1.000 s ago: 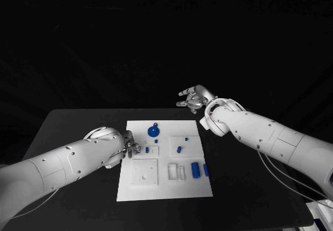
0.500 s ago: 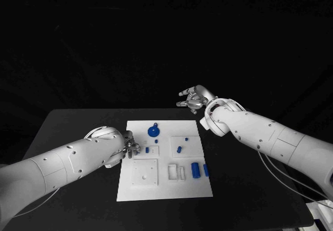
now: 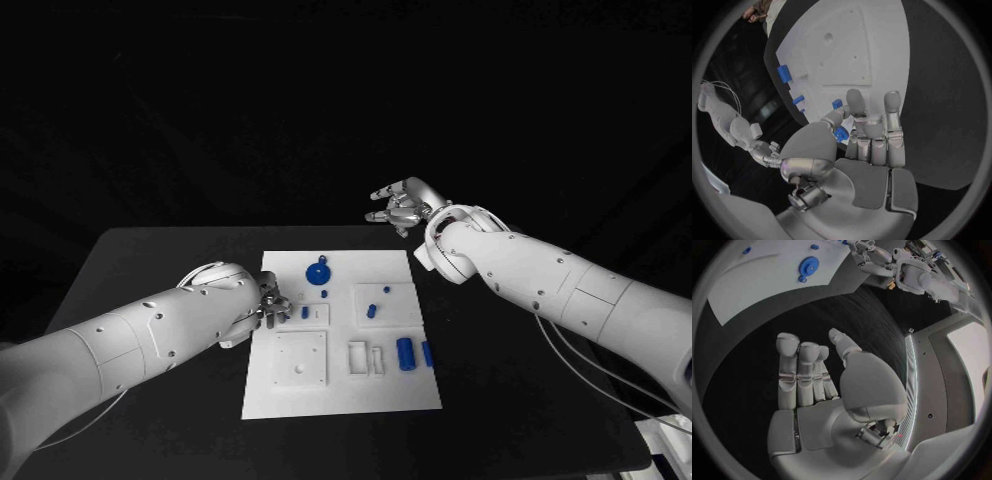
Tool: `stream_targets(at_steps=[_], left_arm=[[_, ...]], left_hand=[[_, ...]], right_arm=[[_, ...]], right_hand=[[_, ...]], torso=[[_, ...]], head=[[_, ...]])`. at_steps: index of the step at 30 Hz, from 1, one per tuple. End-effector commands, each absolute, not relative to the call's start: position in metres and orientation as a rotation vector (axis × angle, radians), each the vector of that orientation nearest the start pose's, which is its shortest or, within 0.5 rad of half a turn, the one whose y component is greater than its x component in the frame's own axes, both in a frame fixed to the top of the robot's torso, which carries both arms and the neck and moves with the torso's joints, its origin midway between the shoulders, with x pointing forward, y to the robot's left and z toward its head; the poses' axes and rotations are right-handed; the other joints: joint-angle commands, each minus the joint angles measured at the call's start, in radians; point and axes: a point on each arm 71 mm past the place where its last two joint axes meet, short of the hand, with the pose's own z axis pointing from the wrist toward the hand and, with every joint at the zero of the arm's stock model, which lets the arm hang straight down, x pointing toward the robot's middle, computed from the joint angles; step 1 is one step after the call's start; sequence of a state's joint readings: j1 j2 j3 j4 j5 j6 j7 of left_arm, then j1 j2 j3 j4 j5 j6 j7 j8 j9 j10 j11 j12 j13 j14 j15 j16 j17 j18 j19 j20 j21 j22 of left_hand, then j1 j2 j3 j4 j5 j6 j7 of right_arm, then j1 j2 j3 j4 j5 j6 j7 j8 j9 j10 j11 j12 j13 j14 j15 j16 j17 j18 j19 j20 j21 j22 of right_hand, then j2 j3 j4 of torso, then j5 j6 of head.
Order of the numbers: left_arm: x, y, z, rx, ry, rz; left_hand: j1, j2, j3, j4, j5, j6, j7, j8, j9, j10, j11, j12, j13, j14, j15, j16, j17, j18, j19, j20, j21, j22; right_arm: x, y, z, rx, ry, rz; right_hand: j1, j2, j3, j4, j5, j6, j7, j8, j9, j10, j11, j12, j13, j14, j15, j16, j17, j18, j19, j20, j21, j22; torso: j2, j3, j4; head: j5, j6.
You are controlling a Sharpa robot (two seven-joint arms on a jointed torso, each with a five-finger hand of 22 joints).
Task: Assemble the parts on the task board
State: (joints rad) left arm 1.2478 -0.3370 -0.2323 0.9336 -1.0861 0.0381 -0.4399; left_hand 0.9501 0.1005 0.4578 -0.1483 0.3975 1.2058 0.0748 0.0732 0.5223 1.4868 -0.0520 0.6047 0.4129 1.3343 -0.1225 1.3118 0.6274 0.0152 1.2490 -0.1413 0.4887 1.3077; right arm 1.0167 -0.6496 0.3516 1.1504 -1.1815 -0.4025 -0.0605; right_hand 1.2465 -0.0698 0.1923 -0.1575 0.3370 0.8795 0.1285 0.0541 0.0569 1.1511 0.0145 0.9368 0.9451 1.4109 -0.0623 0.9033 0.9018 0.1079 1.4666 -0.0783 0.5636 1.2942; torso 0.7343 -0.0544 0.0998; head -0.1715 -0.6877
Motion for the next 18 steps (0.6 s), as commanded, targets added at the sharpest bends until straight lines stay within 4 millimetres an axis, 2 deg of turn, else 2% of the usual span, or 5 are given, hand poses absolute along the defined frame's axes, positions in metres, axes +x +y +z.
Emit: stream_targets(at_steps=[1,15,16,17,18], left_arm=[[0.548,0.1291,-0.2828,-0.084,2.306,-0.22],[0.5493,0.1293,-0.2845,-0.075,2.327,-0.207],[0.5494,0.1295,-0.2847,-0.077,2.326,-0.206],[0.5495,0.1298,-0.2848,-0.079,2.325,-0.204],[0.5496,0.1299,-0.2849,-0.081,2.324,-0.204]], left_hand=[[0.0,0.012,-0.001,0.005,-0.002,0.157,-0.096,-0.006,-0.007,0.023,-0.023,0.005,-0.001,-0.003,-0.002,-0.004,-0.003,0.008,0.002,0.005,0.001,0.018],[0.005,0.004,-0.013,0.012,-0.019,0.154,-0.096,-0.005,-0.006,0.022,-0.022,0.001,-0.001,-0.006,-0.001,-0.006,-0.008,0.008,0.001,0.006,-0.002,0.018],[0.006,-0.005,-0.022,0.014,-0.027,0.152,-0.096,-0.006,-0.006,0.022,-0.022,0.001,-0.001,-0.007,-0.001,-0.008,-0.01,0.008,0.001,0.006,-0.003,0.018],[0.0,-0.017,-0.039,0.022,-0.089,0.147,-0.097,-0.007,-0.007,0.022,-0.023,0.0,-0.001,-0.008,-0.001,-0.009,-0.014,0.008,0.002,0.006,-0.003,0.018],[0.003,-0.022,-0.05,0.028,-0.096,0.146,-0.098,-0.006,-0.007,0.022,-0.022,-0.001,0.0,-0.007,-0.002,-0.01,-0.015,0.007,0.003,0.006,-0.004,0.017]], right_arm=[[0.5595,-0.2428,-0.1778,0.481,1.474,0.741],[0.5594,-0.2419,-0.1776,0.48,1.475,0.744],[0.5594,-0.2419,-0.1776,0.48,1.475,0.744],[0.5594,-0.2419,-0.1776,0.48,1.475,0.743],[0.5594,-0.242,-0.1776,0.48,1.475,0.743]], right_hand=[[-0.013,0.0,0.001,-0.002,0.003,0.003,-0.001,0.003,0.001,0.003,-0.005,0.003,0.001,0.002,-0.002,-0.001,-0.001,0.016,0.048,-0.004,0.001,-0.001],[-0.013,0.0,0.001,-0.002,0.003,0.003,-0.001,0.003,0.001,0.003,-0.005,0.003,0.001,0.002,-0.002,-0.001,-0.001,0.016,0.048,-0.004,0.001,-0.001],[-0.013,0.0,0.001,-0.002,0.003,0.003,-0.001,0.003,0.001,0.003,-0.005,0.003,0.001,0.002,-0.002,-0.001,-0.001,0.016,0.048,-0.004,0.001,-0.001],[-0.013,0.0,0.001,-0.002,0.003,0.003,-0.001,0.003,0.001,0.003,-0.005,0.003,0.001,0.002,-0.002,-0.001,-0.001,0.016,0.048,-0.004,0.001,-0.001],[-0.013,0.0,0.001,-0.002,0.003,0.003,-0.001,0.003,0.001,0.003,-0.005,0.003,0.001,0.002,-0.002,-0.001,-0.001,0.016,0.048,-0.004,0.001,-0.001]], torso=[[-0.001,0.0004,0.0003],[-0.001,-0.0009,0.0015],[-0.001,-0.0008,0.0017],[-0.001,-0.0008,0.0019],[-0.001,-0.001,0.002]], head=[[-0.001,-0.002],[-0.005,-0.003],[-0.005,-0.003],[-0.006,-0.003],[-0.006,-0.003]])
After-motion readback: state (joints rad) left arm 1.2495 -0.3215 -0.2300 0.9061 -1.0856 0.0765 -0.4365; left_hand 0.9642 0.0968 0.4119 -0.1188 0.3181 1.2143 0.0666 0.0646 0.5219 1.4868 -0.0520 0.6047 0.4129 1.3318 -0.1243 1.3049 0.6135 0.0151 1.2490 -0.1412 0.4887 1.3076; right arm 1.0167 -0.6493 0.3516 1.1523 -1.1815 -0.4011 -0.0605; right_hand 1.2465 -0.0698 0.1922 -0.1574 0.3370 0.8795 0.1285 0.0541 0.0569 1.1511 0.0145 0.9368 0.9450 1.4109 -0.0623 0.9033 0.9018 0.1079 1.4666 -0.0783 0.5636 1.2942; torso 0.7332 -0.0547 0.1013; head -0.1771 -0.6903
